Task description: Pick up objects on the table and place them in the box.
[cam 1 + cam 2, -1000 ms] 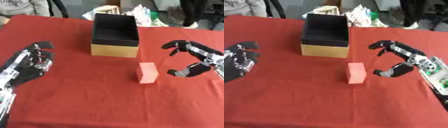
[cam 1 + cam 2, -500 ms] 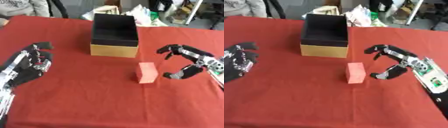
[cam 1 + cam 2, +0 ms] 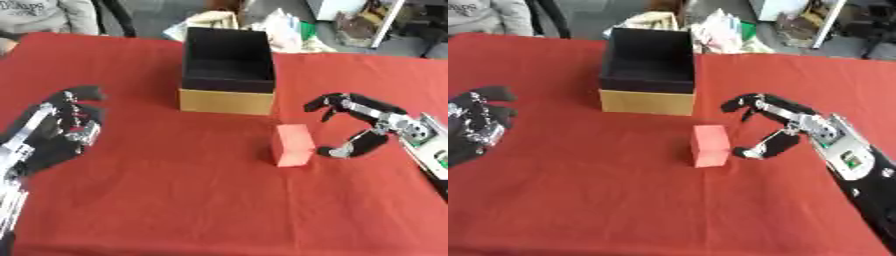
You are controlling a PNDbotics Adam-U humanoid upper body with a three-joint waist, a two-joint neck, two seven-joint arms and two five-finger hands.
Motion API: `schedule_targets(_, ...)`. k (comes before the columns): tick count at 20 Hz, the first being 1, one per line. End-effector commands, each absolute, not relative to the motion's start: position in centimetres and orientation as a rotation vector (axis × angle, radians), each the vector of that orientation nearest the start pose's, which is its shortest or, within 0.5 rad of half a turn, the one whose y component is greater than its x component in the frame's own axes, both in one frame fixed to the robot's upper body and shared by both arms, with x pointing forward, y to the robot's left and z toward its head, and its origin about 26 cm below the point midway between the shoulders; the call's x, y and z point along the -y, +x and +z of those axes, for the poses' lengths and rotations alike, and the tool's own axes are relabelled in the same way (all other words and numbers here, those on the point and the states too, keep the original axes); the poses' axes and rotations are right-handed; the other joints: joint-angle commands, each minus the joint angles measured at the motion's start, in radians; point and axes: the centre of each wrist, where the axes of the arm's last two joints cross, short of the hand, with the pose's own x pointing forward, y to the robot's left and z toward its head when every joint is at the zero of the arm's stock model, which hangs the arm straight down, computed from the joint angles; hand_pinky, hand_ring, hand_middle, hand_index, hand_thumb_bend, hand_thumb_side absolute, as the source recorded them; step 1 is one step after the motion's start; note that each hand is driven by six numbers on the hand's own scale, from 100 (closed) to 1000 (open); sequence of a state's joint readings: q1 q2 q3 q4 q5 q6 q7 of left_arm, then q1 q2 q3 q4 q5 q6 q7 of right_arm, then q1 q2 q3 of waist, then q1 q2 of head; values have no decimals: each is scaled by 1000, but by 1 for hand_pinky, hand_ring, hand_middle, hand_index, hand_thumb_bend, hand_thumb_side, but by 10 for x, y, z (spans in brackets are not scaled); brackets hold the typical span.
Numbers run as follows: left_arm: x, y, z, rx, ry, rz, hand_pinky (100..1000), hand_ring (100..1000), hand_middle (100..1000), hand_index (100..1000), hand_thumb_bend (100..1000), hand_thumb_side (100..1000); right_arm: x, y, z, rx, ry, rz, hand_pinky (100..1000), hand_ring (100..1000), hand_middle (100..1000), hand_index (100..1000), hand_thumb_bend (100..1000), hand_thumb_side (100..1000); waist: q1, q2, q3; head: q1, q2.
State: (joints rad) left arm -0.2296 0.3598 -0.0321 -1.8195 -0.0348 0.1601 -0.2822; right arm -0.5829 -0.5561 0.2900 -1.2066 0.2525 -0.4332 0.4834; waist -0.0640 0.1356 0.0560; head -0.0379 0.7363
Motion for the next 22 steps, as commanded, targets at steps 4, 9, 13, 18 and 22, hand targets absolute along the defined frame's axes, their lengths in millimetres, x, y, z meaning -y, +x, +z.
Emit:
schedule_targets(4,-278,316,149,1805,63,-653,708,756,780,875,100,283,304,417,118,1687,-189,1524,702,871,805,905,438,104,6,-10,2,-7,-10)
schedule_targets(9,-278,316,148,1804,62,-654,708,756,781,875,100,284,302,419,120,1686,-189,1543,704,870,804,905,435,106,5,-10,2,-9,-10)
schedule_targets(13,-279,316,148,1803,64,-655,708,756,781,876,100,286,306,418,124,1683,-203,1561,711,874,810,908,438,114,1,-10,1,-9,-11)
schedule_targets(18,-279,315,148,1802,65,-656,708,757,781,876,100,286,307,415,132,1682,-199,1605,733,897,835,915,453,156,-4,-13,1,-9,-13)
schedule_targets(22,-279,315,148,1801,66,-656,708,757,781,876,100,285,306,413,145,1691,-190,1634,747,907,849,921,465,199,-6,-15,1,-8,-13)
